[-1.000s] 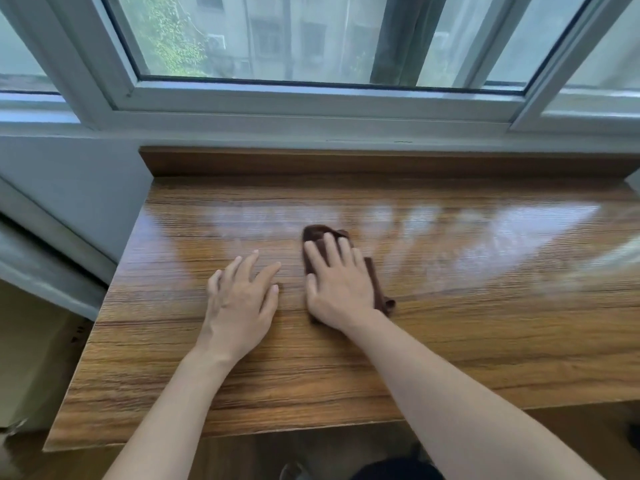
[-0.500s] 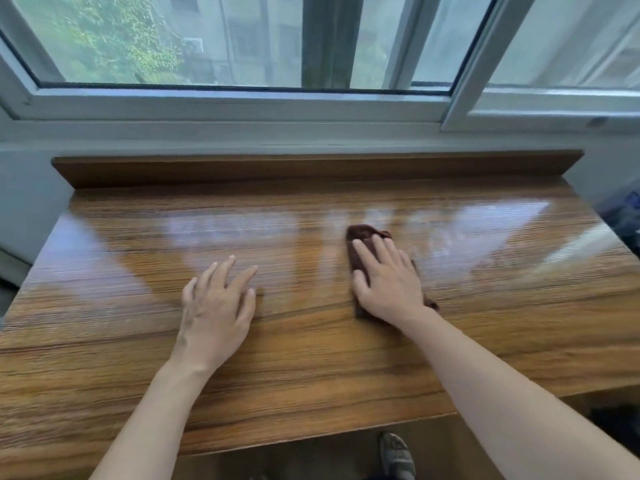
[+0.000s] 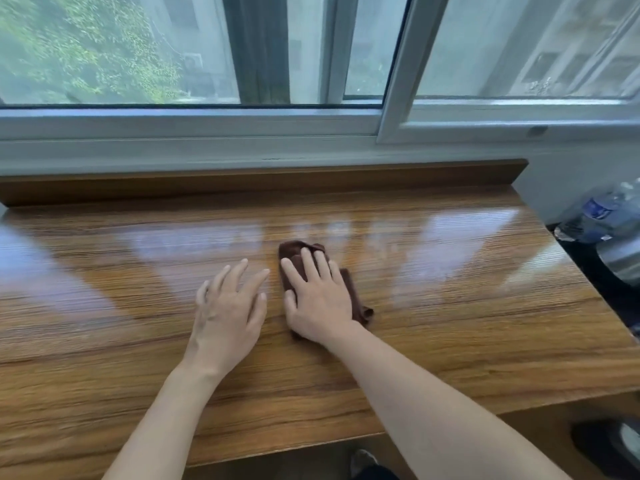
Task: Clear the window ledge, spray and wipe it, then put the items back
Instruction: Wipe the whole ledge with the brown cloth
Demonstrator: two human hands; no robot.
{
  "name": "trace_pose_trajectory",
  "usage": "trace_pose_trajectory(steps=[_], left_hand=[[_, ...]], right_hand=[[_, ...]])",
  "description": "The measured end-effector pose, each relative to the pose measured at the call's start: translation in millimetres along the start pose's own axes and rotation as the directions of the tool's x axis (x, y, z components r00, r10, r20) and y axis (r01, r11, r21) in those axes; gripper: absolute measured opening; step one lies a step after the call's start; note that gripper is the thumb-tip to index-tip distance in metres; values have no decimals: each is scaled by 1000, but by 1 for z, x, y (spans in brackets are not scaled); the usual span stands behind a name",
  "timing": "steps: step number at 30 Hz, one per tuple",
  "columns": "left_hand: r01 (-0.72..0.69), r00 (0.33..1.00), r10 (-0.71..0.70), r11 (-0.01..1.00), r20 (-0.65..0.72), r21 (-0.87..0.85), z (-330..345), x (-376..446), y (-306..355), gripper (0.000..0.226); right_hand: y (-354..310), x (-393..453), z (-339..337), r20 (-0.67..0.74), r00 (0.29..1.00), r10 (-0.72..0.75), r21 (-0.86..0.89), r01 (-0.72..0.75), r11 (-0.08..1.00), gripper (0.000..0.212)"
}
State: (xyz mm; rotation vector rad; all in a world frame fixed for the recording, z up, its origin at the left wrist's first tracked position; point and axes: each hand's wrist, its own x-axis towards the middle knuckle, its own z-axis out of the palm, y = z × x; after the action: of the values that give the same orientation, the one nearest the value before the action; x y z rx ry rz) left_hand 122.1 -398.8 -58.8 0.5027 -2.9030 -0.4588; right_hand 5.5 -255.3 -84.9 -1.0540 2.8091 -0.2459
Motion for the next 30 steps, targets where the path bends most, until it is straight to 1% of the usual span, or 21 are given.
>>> trace_pose_trajectory(steps=[3, 7, 10, 12, 15, 17, 19, 22, 24, 27, 30], left_hand=[[11, 1000, -11, 1000, 3, -5, 9, 5, 23, 43], [18, 1000, -18, 1000, 15, -20, 22, 10, 57, 43], [10, 1000, -9, 1000, 28, -24, 35, 13, 83, 42], [6, 1000, -6, 1000, 26, -16, 43, 16, 100, 42], [13, 1000, -13, 1000, 26, -9, 51, 16, 124, 54], [21, 1000, -21, 1000, 21, -10, 54, 14, 136, 57], [37, 999, -37, 999, 25, -6, 55, 11, 145, 58], [57, 998, -57, 998, 41, 4, 54, 6, 151, 57], [68, 996, -69, 998, 60, 10, 52, 4, 152, 56], [58, 997, -58, 998, 56, 6, 51, 5, 154, 55], [25, 999, -25, 1000, 41, -9, 55, 13, 154, 53]], right_hand=[[33, -3, -4, -11, 998, -63, 18, 63, 998, 66], [115, -18, -18, -37, 999, -9, -7, 8, 1000, 69], [189, -36, -36, -35, 997, 75, -27, -76, 997, 68], [241, -50, -46, -32, 987, 161, -27, -161, 987, 68], [312, -70, -57, -59, 955, 292, -42, -295, 955, 71], [339, -78, -63, -61, 935, 349, -59, -352, 934, 72], [341, -79, -64, -55, 928, 369, -64, -372, 926, 71], [312, -71, -62, -65, 931, 358, -39, -361, 932, 69], [279, -65, -60, -53, 952, 300, -11, -301, 953, 68], [222, -57, -50, -38, 986, 161, 3, -161, 987, 67], [179, -50, -34, -46, 996, 74, 4, -73, 997, 66]])
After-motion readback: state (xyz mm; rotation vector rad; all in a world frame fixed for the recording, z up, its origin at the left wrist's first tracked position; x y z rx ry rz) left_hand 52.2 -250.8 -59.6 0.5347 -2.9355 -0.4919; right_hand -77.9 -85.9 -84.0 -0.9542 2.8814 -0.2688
